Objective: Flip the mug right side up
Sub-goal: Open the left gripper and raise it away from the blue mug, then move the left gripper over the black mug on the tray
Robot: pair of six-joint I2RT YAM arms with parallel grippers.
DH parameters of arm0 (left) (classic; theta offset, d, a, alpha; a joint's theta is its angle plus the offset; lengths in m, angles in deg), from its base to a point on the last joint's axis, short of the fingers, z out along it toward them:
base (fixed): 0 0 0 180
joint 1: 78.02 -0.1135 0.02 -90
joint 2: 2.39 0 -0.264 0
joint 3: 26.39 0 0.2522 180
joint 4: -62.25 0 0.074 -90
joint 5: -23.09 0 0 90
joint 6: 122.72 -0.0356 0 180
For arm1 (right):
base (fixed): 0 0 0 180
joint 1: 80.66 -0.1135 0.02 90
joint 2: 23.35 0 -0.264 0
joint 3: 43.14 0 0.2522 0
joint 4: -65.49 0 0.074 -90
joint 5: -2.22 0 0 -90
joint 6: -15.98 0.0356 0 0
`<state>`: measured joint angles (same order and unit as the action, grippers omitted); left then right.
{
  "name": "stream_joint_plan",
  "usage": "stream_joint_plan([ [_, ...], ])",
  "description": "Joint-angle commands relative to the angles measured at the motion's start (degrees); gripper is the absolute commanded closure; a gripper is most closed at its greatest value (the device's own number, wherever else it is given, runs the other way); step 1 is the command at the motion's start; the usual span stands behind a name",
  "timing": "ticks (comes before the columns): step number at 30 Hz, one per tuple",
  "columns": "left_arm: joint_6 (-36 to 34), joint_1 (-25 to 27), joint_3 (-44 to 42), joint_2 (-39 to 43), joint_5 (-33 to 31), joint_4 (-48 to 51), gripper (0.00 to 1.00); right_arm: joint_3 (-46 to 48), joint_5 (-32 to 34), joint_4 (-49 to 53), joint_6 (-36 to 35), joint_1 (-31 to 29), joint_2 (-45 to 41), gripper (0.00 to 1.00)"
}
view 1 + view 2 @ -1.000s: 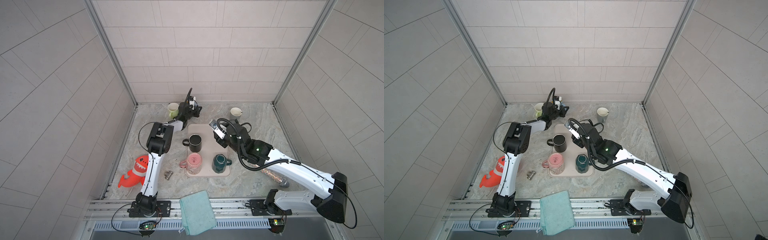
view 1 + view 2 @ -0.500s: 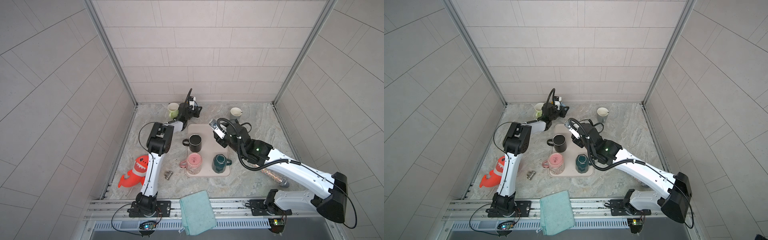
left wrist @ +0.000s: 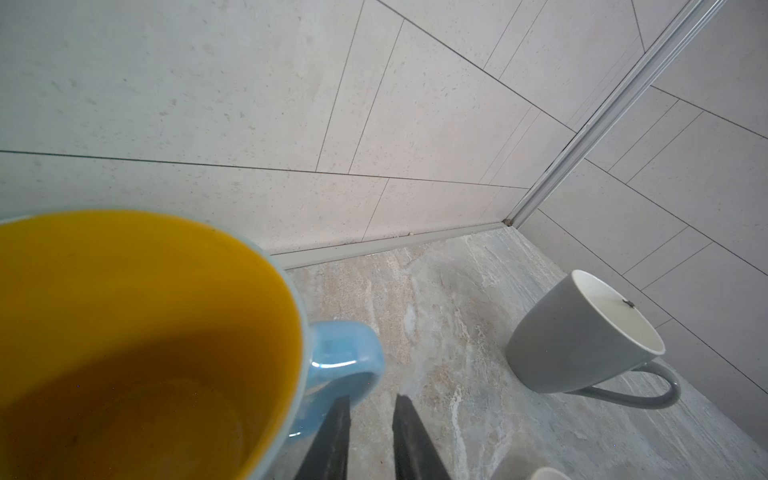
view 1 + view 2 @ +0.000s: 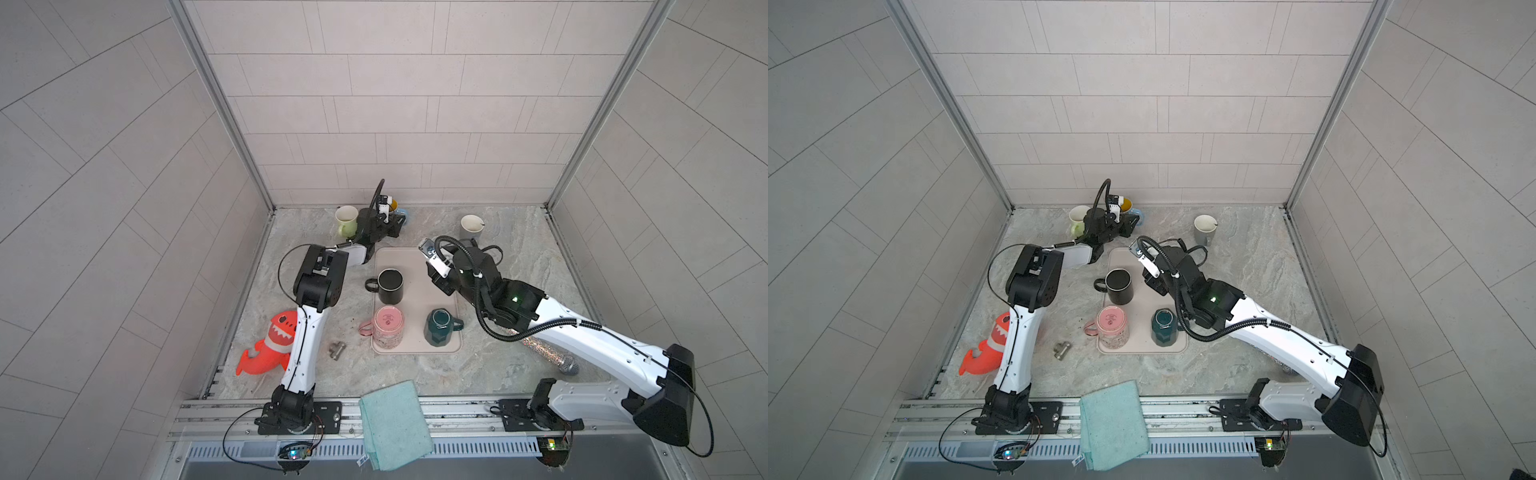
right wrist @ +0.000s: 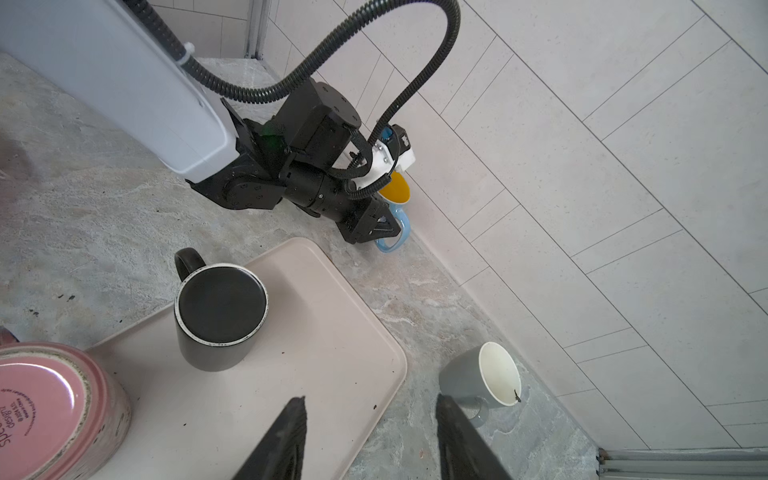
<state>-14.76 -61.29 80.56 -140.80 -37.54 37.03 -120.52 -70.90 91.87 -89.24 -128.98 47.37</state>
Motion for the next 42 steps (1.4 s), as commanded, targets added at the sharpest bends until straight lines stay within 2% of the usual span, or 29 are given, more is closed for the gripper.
stream_joint_plan([
  [1, -0.34, -0.10, -1.64, 3.54, 1.55, -2.54, 0.75, 0.75, -0.07, -1.23, 1.14, 0.24, -1.17, 0.49],
  [8, 2.58, 0.63, -9.14, 11.10, 2.33, -8.03, 0.73, 1.43, -0.39, -1.31, 1.81, 0.19, -2.29, 0.49],
  [12, 6.04, 1.37, -15.37, 19.87, 2.28, -11.94, 0.71, 1.98, -0.93, -1.36, 2.83, 0.19, -3.86, 0.48],
  [16, 10.95, 1.68, -20.01, 31.18, 3.05, -8.27, 0.71, 1.86, -1.77, 0.13, 4.90, 0.13, -5.23, 0.47],
  [19, 14.11, 1.71, -20.12, 40.40, 3.86, 6.67, 0.71, 0.99, -2.80, 2.89, 7.71, 0.10, -5.42, 0.44],
  [23, 14.53, 1.75, -15.98, 50.79, 2.86, 37.85, 0.70, 0.10, -4.31, 6.33, 11.44, 0.09, -5.33, 0.38],
  [26, 12.58, 1.66, -12.25, 56.10, -2.39, 60.53, 0.63, -0.01, -5.60, 7.58, 13.34, 0.11, -5.30, 0.35],
  [29, 11.69, 1.40, -9.30, 59.07, -8.22, 77.25, 0.59, -0.01, -6.86, 8.20, 15.10, 0.12, -5.25, 0.33],
  [31, 12.48, 1.14, -8.94, 59.98, -9.56, 84.59, 0.57, -0.10, -7.58, 8.55, 15.97, 0.11, -5.07, 0.32],
  [34, 16.44, -0.32, -10.57, 60.27, -8.65, 90.52, 0.55, -0.28, -8.08, 9.32, 17.33, 0.10, -5.03, 0.31],
  [42, 29.67, -4.06, -17.00, 57.79, -0.52, 92.66, 0.52, 0.54, -7.68, 10.81, 19.25, 0.08, -6.94, 0.30],
])
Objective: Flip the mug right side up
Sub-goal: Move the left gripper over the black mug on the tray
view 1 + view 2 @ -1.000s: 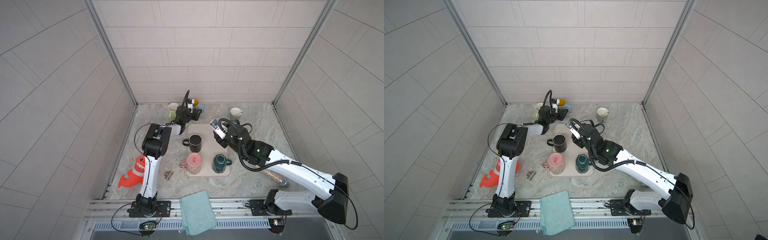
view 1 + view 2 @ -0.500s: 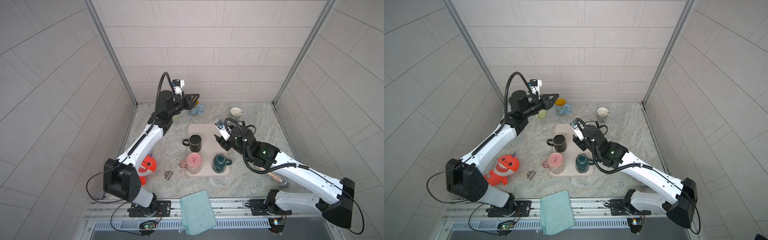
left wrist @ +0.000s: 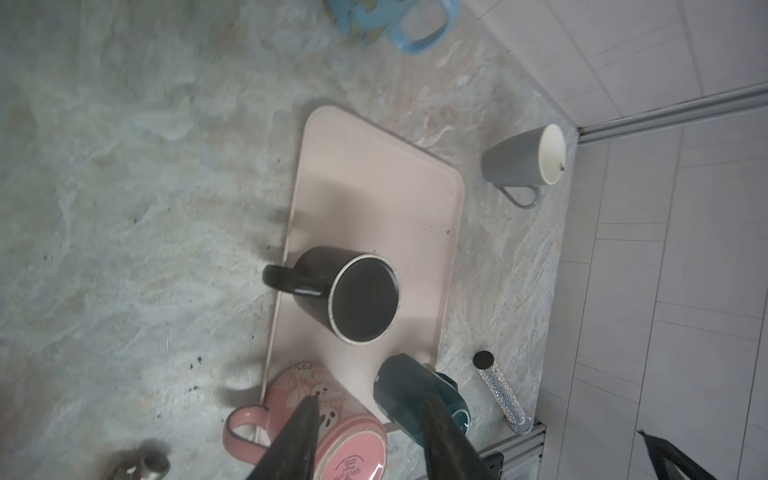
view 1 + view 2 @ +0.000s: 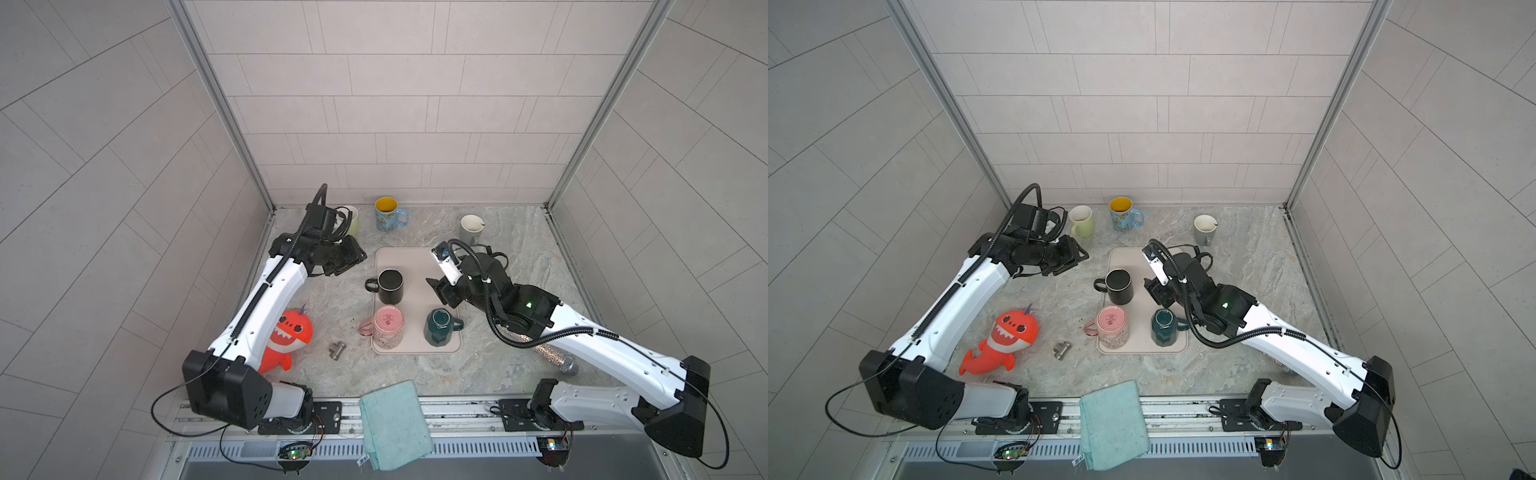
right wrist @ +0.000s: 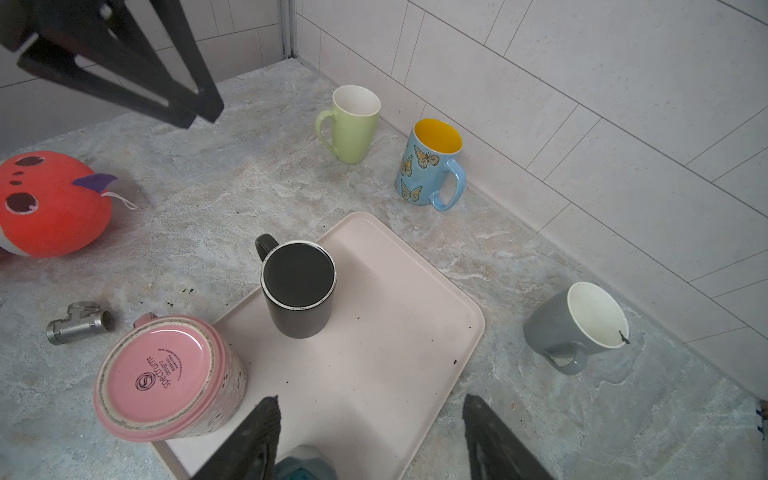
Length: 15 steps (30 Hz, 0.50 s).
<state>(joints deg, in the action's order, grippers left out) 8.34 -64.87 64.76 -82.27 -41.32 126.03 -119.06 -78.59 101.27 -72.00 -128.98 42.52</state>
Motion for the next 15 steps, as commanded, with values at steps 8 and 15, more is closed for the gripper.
stream_joint_plan([
  [8, 19.20, -0.57, -1.25, -11.43, 9.37, 7.16, 0.51, 0.03, 1.47, 2.32, 2.81, 0.14, -3.38, 0.28],
  [15, 24.23, -0.84, 0.58, -16.46, 5.31, 9.44, 0.51, 0.38, 2.93, 2.76, 2.67, 0.21, -3.73, 0.26],
])
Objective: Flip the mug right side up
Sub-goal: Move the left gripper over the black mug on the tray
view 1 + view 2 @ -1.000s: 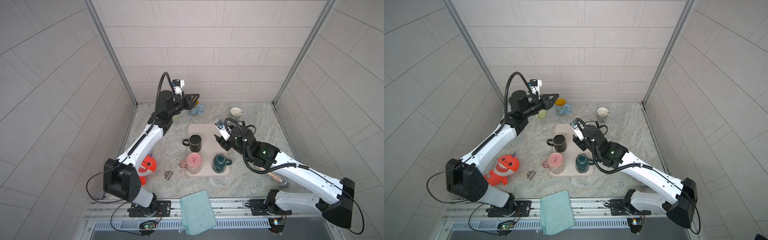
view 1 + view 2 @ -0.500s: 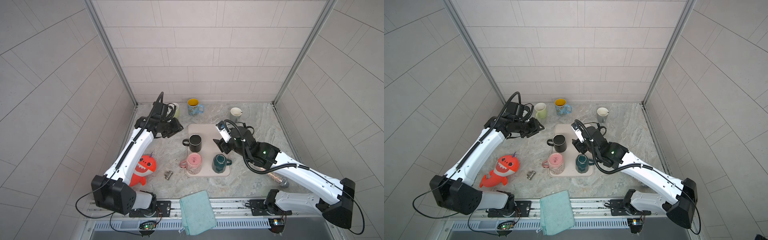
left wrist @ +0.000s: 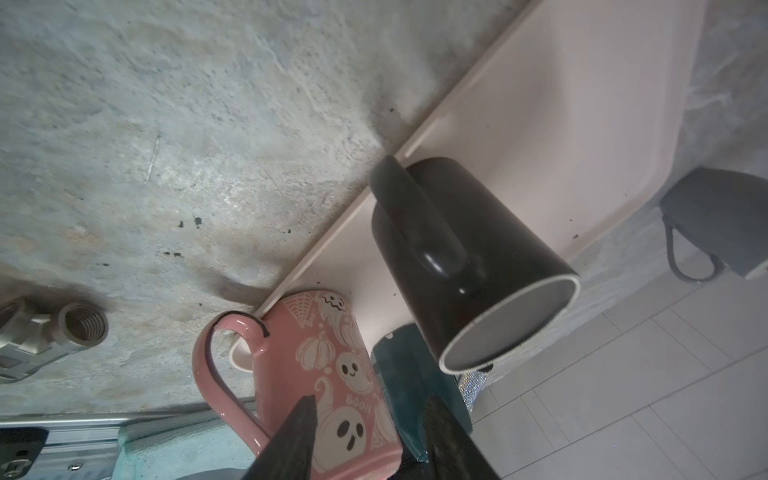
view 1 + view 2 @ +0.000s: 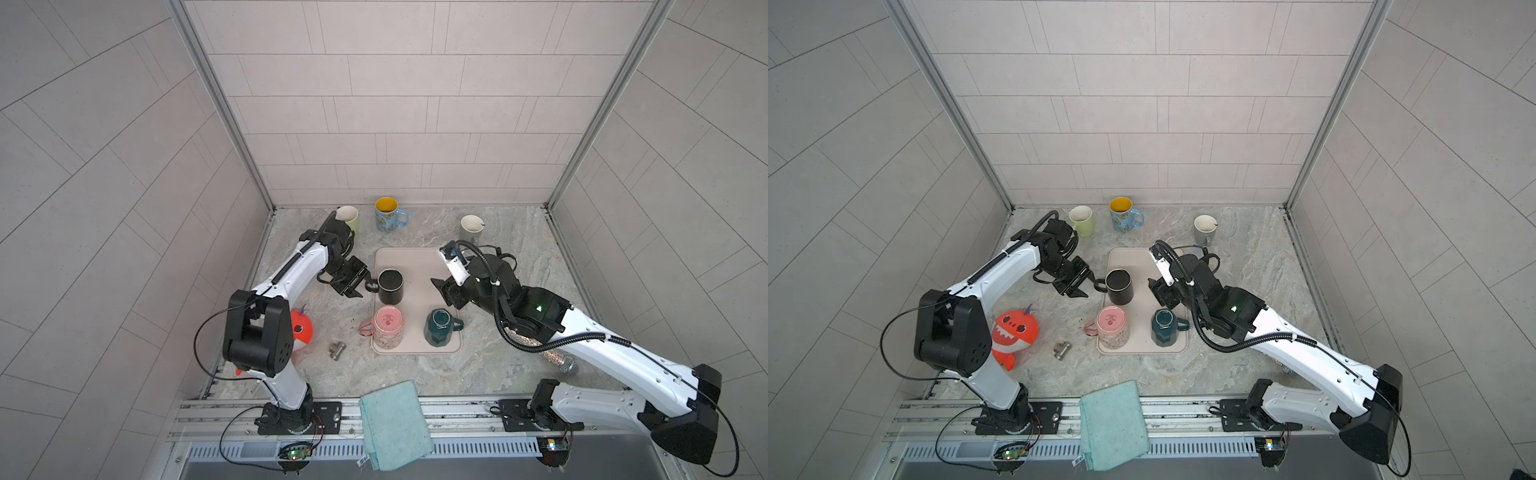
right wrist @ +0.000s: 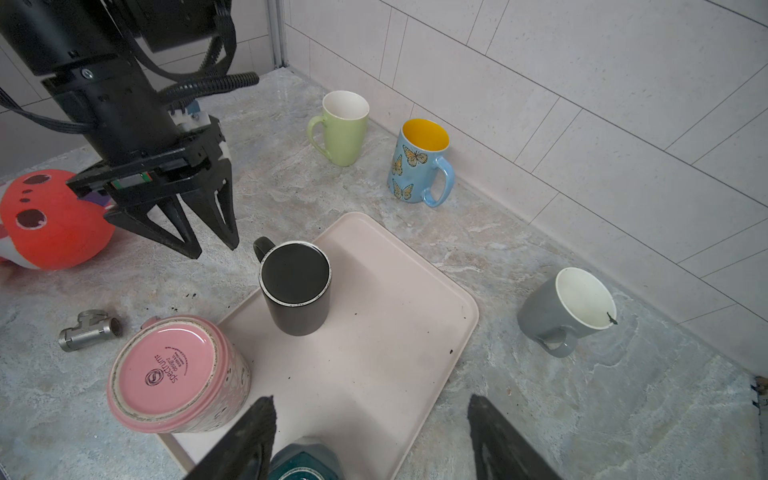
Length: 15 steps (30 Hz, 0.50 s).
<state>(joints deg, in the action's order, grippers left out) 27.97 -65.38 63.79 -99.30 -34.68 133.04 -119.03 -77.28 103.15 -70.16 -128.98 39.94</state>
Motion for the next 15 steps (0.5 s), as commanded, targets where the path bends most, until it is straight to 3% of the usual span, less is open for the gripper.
stream_joint_plan([
  [1, 6.55, -0.33, 0.89, 0.49, -1.06, 1.09, 0.51, 0.46, 1.67, 0.88, 0.81, 0.23, -1.10, 0.25],
  [5, 12.71, -0.41, -1.72, 0.14, 0.96, -5.65, 0.51, 0.44, 1.85, 0.96, 0.98, 0.18, -0.50, 0.25],
  [15, 19.59, -0.69, -3.45, -1.30, 0.57, -13.09, 0.45, -0.25, 1.71, 0.88, 0.69, 0.33, 1.26, 0.23],
])
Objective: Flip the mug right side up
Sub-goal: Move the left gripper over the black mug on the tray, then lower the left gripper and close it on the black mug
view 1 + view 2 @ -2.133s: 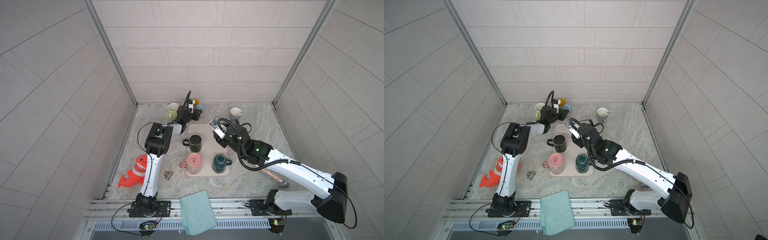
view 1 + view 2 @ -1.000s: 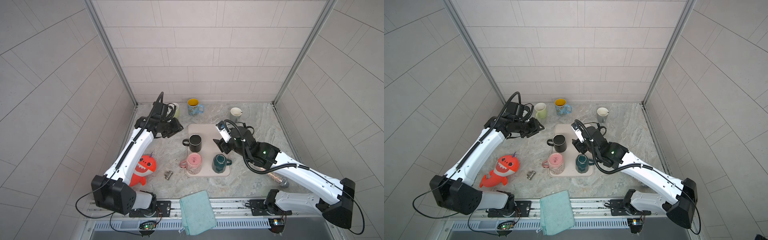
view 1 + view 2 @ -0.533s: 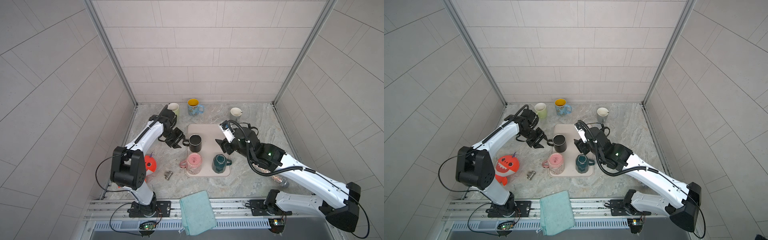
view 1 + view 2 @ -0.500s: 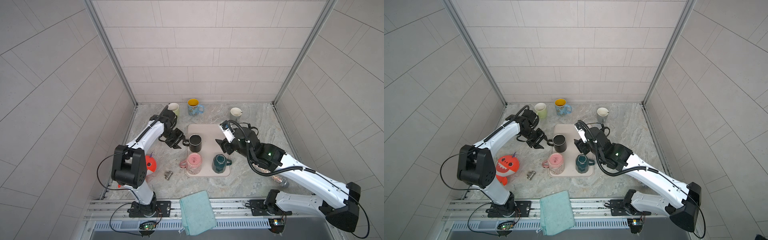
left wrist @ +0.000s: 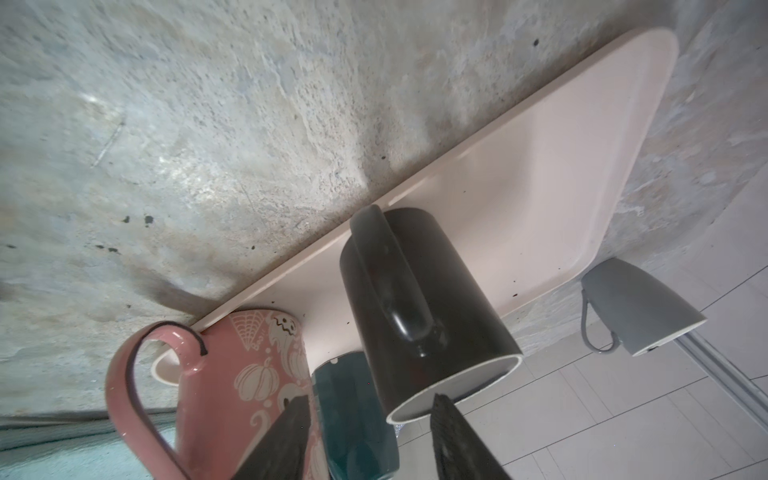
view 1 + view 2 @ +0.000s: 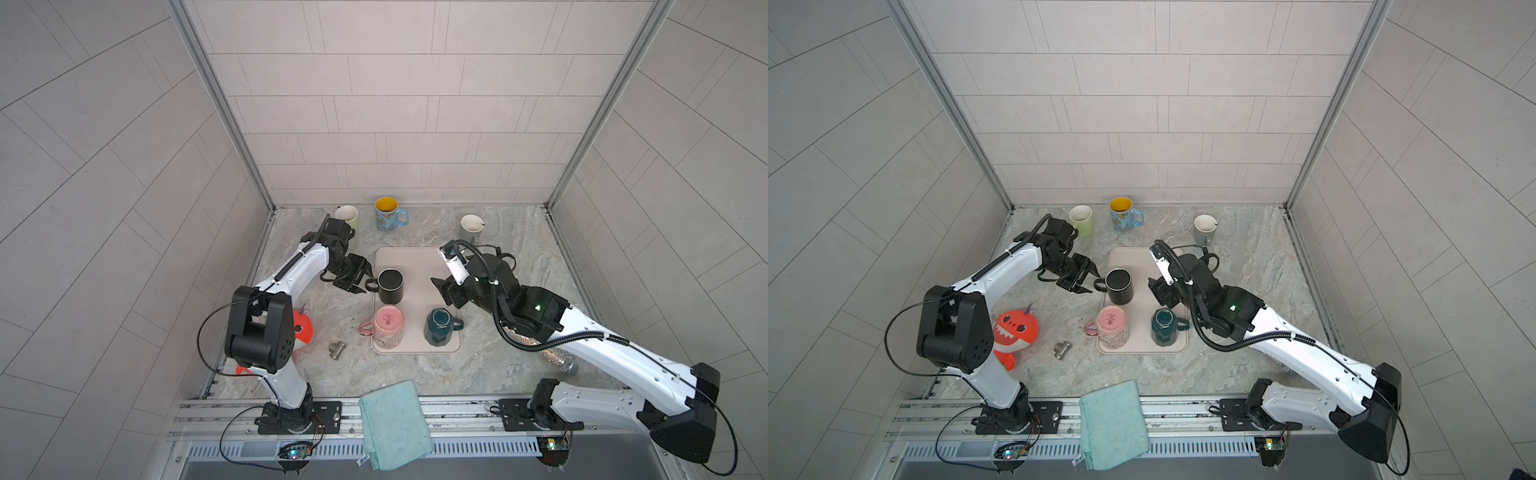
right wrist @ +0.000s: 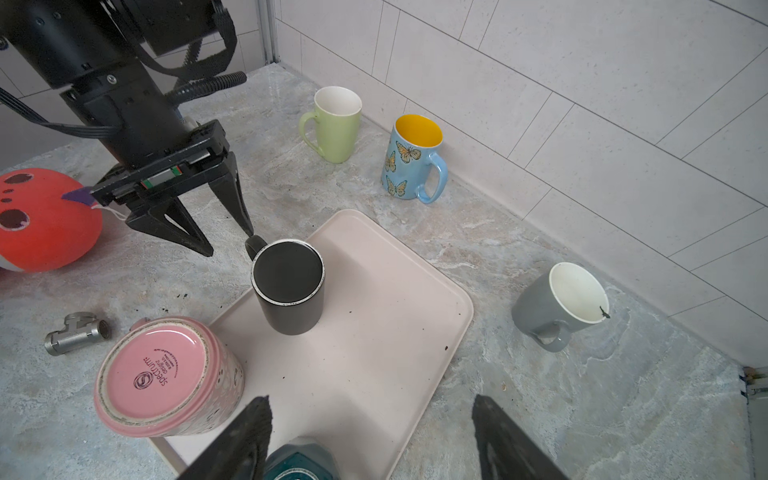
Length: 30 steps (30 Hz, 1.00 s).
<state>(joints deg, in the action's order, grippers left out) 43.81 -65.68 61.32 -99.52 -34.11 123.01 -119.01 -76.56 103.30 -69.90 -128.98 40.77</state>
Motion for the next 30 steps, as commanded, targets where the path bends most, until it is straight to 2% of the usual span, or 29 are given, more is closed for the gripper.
stream_joint_plan([
  [1, 4.06, -0.38, -0.77, -1.66, 0.02, -3.15, 0.45, -0.36, 1.08, 0.73, 0.45, 0.33, 0.56, 0.23],
  [18, 5.47, -0.30, 0.13, -8.33, 2.07, -6.09, 0.45, -0.28, 1.39, 0.70, 0.34, 0.93, 1.21, 0.22],
  [30, 5.88, -0.11, 0.38, -9.09, 3.44, -7.36, 0.56, -0.02, 1.44, 0.47, 0.82, 1.03, 1.54, 0.22],
])
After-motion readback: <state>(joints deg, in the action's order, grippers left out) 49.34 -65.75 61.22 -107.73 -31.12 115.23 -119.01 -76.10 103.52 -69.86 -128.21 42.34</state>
